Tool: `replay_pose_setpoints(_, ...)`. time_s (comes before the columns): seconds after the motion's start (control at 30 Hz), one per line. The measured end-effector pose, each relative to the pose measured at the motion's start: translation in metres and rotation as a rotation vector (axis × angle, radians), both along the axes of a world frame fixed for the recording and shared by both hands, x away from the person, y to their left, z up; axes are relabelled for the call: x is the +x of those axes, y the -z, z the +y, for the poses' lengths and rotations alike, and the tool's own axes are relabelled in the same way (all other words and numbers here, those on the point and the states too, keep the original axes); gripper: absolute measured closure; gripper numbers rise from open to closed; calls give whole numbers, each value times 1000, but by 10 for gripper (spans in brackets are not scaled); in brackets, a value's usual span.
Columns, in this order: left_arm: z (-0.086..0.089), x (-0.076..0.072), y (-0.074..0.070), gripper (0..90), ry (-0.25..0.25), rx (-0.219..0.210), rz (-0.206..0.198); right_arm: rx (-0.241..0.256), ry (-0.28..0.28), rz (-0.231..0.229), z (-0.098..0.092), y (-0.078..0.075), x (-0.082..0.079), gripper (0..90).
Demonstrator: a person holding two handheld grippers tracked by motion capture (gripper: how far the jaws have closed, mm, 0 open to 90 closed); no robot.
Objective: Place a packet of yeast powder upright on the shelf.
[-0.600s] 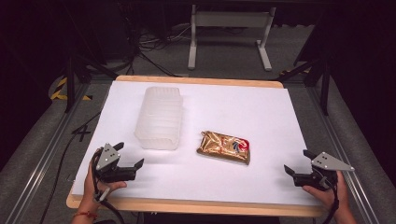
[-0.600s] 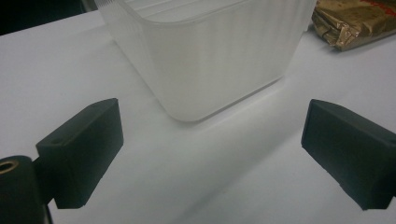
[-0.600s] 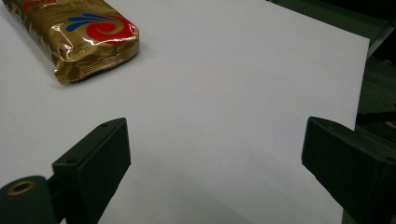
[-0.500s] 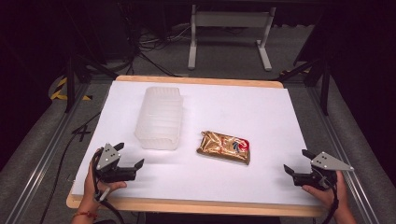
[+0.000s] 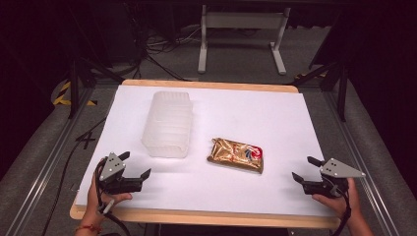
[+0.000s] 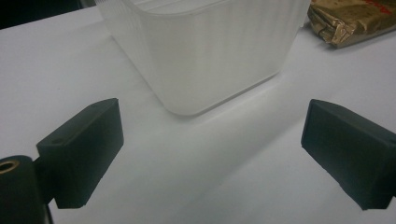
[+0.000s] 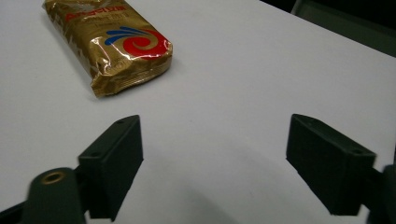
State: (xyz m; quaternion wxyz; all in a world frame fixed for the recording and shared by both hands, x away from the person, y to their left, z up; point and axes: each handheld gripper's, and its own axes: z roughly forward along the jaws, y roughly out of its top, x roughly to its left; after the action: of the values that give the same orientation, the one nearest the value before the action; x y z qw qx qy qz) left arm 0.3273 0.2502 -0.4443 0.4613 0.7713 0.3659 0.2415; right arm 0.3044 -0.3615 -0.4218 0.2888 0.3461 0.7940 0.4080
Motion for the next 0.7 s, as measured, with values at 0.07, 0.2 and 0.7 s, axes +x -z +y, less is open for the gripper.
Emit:
replay_pose_setpoints(0.07,-1,1,1,82,-18,26,6,-7,-13,-3,3,-2,3,249)
replay_pose_setpoints(0.2,-1,1,2,83,-16,23,14,-7,-68,27,15,-9,14,232)
replay_pose_setpoints(0.7,-4,-4,2,78,-13,41,15,-34,-250,81,65,-23,60,252)
